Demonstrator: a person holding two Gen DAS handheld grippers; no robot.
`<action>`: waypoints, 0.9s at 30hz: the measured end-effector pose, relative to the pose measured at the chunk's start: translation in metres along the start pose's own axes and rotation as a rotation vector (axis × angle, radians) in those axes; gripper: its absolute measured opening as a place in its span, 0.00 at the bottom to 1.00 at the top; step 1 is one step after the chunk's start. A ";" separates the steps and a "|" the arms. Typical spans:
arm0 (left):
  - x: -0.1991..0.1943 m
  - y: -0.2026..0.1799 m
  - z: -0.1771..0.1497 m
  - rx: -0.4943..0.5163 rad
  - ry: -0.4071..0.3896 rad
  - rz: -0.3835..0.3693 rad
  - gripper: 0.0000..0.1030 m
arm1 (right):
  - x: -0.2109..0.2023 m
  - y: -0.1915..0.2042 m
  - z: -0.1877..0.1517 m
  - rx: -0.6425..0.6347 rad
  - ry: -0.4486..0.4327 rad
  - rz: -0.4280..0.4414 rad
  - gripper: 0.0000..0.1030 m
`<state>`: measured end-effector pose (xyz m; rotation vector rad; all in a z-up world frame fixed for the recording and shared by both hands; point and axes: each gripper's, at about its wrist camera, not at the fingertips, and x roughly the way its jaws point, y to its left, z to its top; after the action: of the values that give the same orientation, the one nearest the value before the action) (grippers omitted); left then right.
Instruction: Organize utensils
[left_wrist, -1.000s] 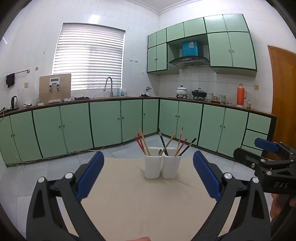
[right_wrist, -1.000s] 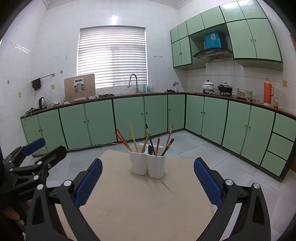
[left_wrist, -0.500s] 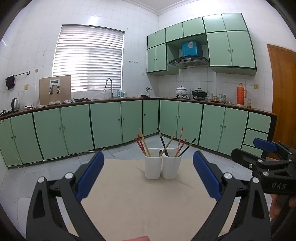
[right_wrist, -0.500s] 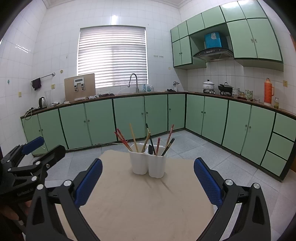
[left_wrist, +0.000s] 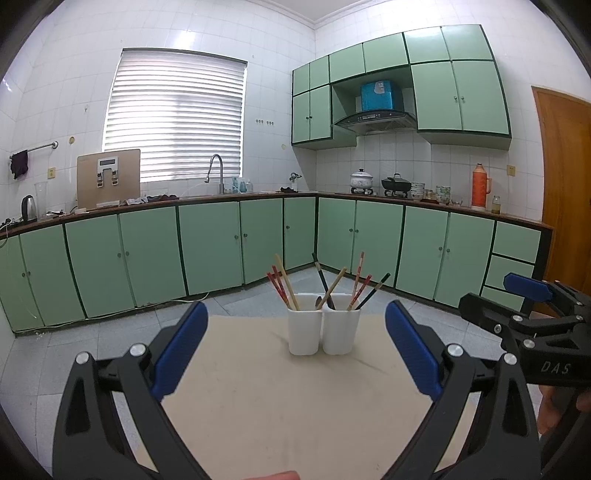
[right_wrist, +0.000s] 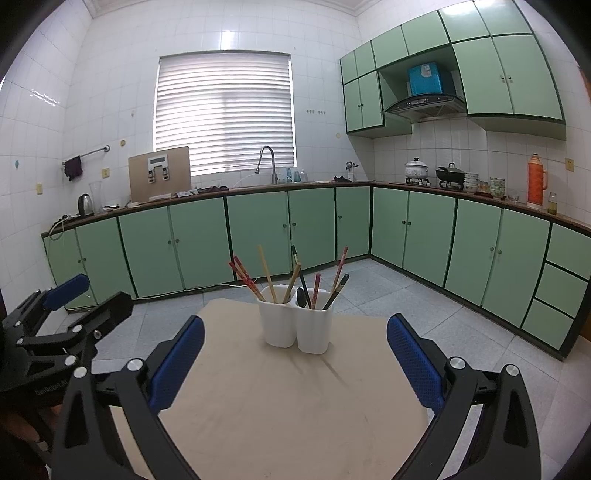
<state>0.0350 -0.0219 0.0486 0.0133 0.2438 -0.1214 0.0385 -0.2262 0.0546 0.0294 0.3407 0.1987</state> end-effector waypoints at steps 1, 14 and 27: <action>0.000 0.000 0.000 0.000 0.000 0.000 0.91 | 0.000 0.000 0.000 0.000 0.000 0.000 0.94; 0.000 0.000 0.000 -0.001 -0.001 0.000 0.91 | 0.001 0.001 0.000 -0.002 0.001 0.003 0.94; 0.000 -0.001 -0.001 0.000 0.000 0.001 0.91 | -0.001 0.005 -0.001 -0.001 0.004 0.006 0.94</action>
<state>0.0347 -0.0230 0.0475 0.0135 0.2440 -0.1206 0.0364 -0.2218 0.0543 0.0295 0.3446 0.2043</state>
